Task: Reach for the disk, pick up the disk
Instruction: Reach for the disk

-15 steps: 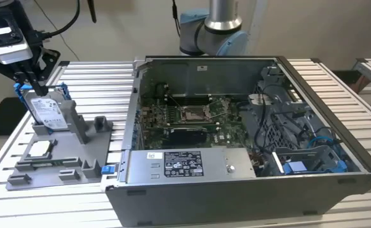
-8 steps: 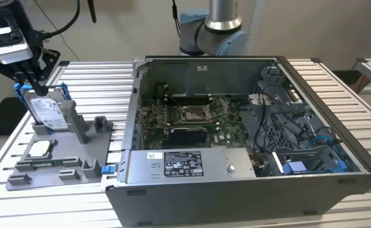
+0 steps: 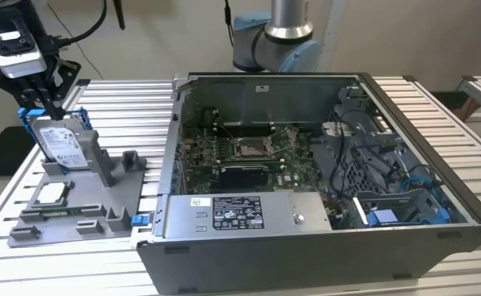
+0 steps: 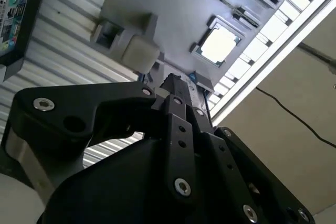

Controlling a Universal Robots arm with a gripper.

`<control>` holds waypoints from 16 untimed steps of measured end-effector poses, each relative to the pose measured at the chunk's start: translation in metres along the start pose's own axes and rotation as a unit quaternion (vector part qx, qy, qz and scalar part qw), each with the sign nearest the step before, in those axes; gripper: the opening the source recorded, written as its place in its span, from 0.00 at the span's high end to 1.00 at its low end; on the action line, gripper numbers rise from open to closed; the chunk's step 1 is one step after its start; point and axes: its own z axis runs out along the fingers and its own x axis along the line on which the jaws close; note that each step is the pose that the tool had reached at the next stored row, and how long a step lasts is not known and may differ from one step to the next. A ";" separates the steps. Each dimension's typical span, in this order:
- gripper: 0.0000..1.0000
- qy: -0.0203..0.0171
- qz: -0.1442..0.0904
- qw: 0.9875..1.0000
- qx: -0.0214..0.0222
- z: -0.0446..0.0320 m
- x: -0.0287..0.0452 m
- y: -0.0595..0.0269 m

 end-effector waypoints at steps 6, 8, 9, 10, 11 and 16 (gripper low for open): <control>1.00 0.000 0.000 1.000 0.000 0.0022 0.0009 0.0273; 1.00 0.000 0.000 1.000 0.000 0.0027 0.0034 0.0350; 1.00 0.000 0.000 1.000 0.000 0.0031 0.0052 0.0381; 1.00 0.000 0.000 1.000 0.000 0.0034 0.0073 0.0412; 1.00 0.000 0.000 1.000 0.000 0.0039 0.0094 0.0438; 1.00 0.000 0.000 1.000 0.000 0.0058 0.0216 0.0516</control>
